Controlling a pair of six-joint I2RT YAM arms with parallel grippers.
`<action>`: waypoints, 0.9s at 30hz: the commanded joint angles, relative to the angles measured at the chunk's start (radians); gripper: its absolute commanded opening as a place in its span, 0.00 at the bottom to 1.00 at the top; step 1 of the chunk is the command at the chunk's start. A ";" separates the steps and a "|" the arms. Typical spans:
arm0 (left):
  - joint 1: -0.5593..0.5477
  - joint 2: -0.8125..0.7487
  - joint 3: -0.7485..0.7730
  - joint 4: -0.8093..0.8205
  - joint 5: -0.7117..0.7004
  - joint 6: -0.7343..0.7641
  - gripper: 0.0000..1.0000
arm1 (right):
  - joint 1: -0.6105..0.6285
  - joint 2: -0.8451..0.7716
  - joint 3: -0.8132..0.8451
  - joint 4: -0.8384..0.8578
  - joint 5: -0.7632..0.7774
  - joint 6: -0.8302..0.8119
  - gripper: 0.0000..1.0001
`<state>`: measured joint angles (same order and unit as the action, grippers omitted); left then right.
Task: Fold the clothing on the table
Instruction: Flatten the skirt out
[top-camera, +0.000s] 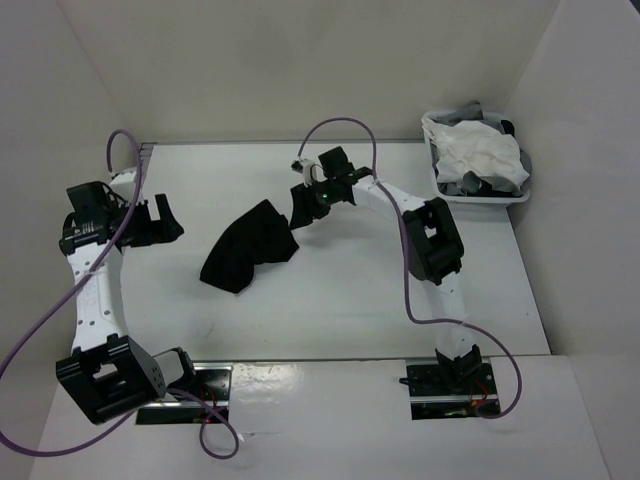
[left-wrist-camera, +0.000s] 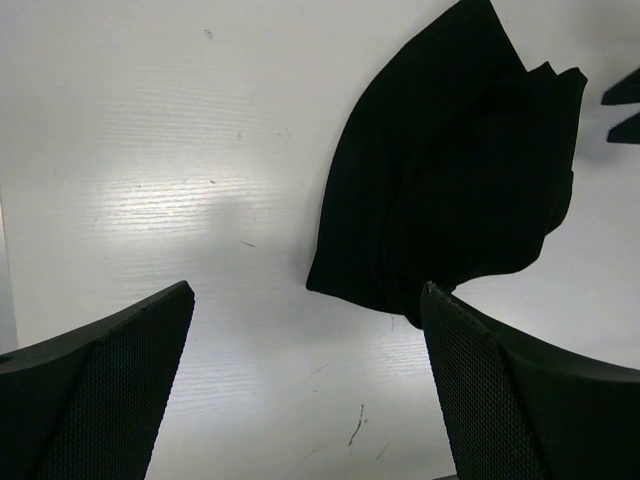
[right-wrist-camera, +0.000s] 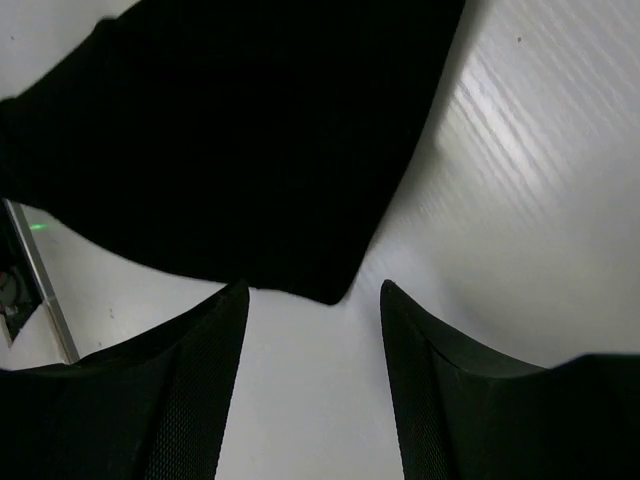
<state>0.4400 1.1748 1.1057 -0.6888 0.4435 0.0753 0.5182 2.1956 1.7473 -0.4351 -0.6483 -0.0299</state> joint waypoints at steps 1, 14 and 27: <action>0.003 -0.017 -0.009 0.003 0.040 0.014 1.00 | 0.011 0.078 0.136 0.033 -0.142 0.050 0.60; 0.003 -0.035 -0.037 0.023 0.031 0.014 1.00 | 0.020 0.273 0.425 -0.109 -0.191 0.029 0.57; 0.003 -0.007 -0.037 0.023 0.049 0.023 1.00 | 0.020 0.248 0.288 -0.060 -0.136 0.019 0.57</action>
<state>0.4400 1.1622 1.0733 -0.6804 0.4541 0.0788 0.5278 2.4660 2.0415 -0.5220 -0.7891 0.0021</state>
